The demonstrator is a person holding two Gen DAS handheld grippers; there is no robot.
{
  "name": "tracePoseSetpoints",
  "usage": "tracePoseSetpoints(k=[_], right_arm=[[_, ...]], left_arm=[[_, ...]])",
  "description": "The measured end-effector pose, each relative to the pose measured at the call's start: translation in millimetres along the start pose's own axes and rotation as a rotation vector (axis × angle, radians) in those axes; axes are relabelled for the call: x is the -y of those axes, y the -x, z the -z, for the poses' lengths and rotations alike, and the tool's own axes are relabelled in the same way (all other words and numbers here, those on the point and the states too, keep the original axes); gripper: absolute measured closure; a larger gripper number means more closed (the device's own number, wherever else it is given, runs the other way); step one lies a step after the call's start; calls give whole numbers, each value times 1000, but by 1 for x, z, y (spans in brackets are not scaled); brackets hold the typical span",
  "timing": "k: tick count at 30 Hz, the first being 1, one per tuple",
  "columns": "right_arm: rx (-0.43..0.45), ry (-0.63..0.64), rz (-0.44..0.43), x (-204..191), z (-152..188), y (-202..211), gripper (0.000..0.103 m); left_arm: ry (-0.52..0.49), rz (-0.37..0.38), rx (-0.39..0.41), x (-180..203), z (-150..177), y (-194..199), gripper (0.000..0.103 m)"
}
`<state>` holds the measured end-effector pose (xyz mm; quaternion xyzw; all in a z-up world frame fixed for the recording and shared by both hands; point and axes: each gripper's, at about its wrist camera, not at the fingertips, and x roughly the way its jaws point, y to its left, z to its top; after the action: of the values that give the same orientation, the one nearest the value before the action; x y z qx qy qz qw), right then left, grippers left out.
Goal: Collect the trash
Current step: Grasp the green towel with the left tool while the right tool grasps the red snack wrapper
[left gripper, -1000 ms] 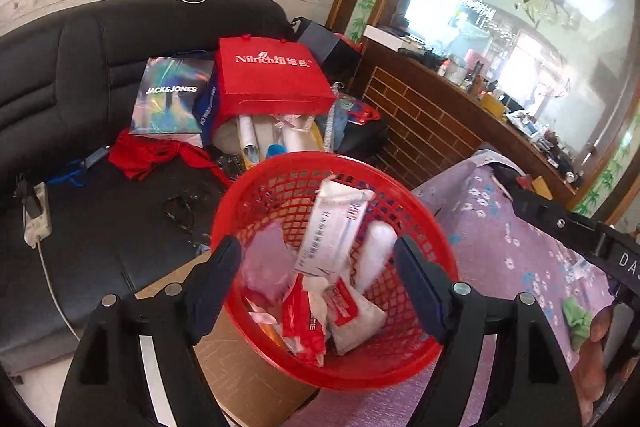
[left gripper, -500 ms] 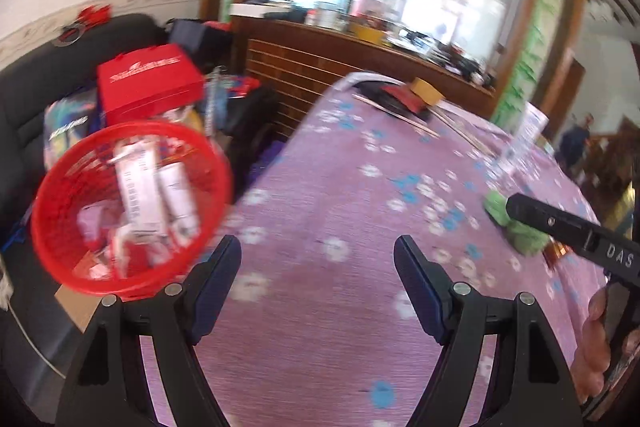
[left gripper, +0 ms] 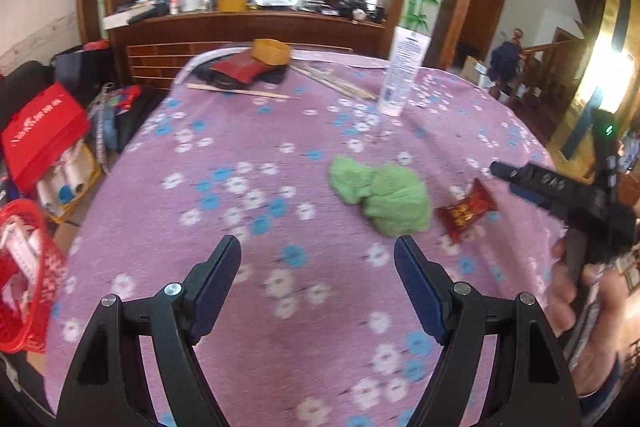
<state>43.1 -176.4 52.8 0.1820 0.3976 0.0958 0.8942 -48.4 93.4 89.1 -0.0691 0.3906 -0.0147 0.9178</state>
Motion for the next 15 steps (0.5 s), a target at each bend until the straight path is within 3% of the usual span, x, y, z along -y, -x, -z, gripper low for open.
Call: tracePoseSetpoints(k=[6, 11, 13, 15], right_arm=[[-99, -68, -88, 22, 3, -28, 42], [-163, -3, -132, 7, 14, -46, 43], [-170, 40, -115, -1, 18, -53, 66], [-168, 52, -141, -2, 19, -54, 71]], left_arm=[[74, 71, -84, 29, -26, -50, 25], [91, 42, -131, 41, -36, -84, 25], [102, 35, -133, 42, -36, -89, 25], [112, 37, -130, 41, -36, -91, 25]])
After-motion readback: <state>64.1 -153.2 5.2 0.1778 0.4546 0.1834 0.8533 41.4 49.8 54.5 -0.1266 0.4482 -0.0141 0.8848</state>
